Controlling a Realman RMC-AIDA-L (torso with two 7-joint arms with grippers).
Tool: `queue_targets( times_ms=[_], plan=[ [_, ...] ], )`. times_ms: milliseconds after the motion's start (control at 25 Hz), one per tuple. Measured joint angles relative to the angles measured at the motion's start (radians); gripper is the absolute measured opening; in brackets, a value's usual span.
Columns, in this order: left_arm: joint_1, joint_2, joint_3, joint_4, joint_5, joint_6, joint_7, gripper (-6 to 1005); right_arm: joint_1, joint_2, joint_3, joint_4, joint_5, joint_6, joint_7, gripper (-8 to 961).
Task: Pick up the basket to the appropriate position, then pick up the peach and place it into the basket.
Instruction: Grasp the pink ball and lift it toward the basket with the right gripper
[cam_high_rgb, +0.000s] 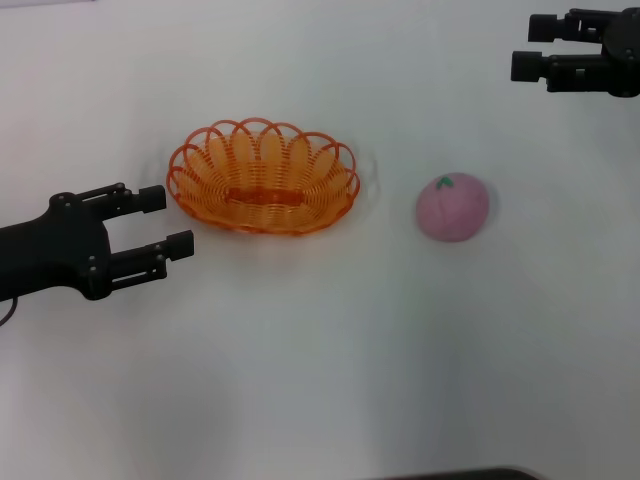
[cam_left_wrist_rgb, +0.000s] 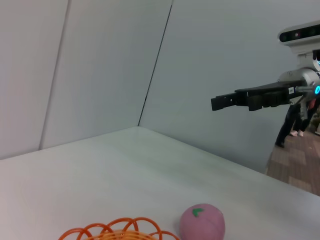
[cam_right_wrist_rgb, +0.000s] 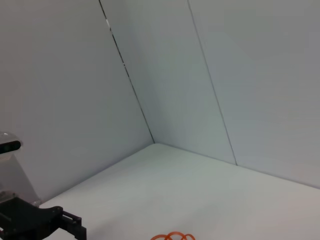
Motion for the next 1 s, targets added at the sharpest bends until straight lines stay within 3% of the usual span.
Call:
queue_targets(
  times_ms=[520,1000],
  plan=[
    [-0.005,0.001,0.0,0.0,0.0,-0.006,0.001,711,0.068,-0.023,-0.077,-0.034,-0.086,0.009,0.139,855],
    [-0.01,0.004,0.015,0.0,0.003,0.0,0.002,710,0.209,-0.002,-0.196,-0.175,-0.447,-0.003,0.334,854]
  ],
)
